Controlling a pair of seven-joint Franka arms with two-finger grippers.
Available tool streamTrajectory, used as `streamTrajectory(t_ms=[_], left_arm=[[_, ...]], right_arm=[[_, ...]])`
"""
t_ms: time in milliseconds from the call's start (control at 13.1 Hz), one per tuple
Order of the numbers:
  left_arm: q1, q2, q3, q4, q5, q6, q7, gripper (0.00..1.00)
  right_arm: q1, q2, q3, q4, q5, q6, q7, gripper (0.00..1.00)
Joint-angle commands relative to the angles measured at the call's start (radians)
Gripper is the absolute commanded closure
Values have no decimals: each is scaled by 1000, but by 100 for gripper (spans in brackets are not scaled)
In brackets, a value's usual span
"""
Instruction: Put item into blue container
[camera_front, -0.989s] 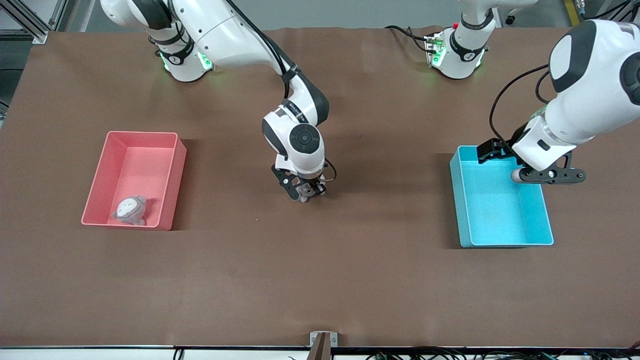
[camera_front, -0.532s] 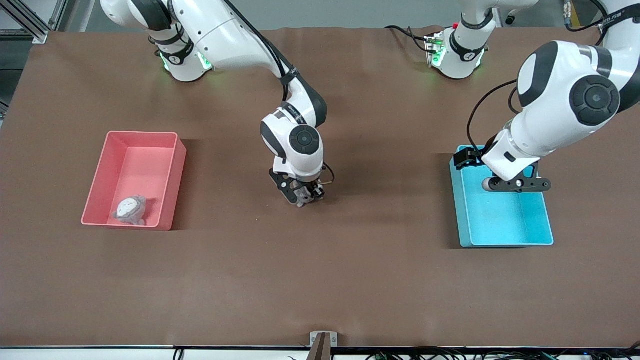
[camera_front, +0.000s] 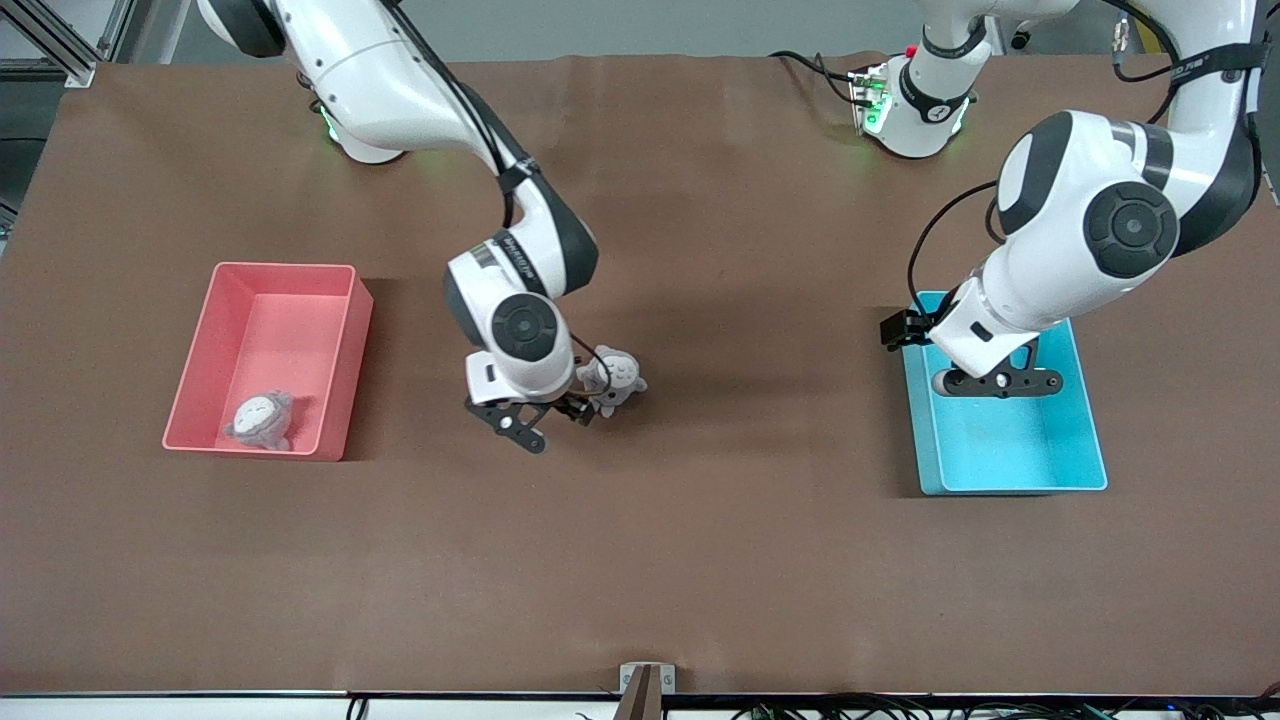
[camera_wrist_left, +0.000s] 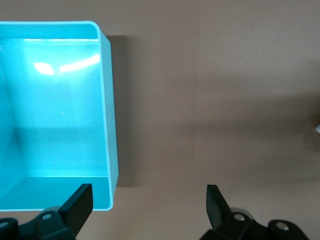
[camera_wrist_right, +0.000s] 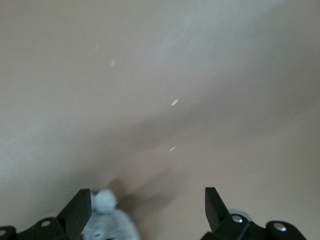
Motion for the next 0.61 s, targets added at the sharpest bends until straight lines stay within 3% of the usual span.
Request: streamTrajectory(t_ms=[0,228,532], left_arm=[[-64,30,2,0,-17,44,-77,0],[-179,71,2,3,-15,129,-242,0],[-331,179,2,81,-6,239,-482,0]], right_arm=[[-90,-150,16,-153,0,-19,-198,0],[-259,-330,15,-345,-3,-18,-506,0],[-480,-364,12,-382,-16,-6,-812,0]])
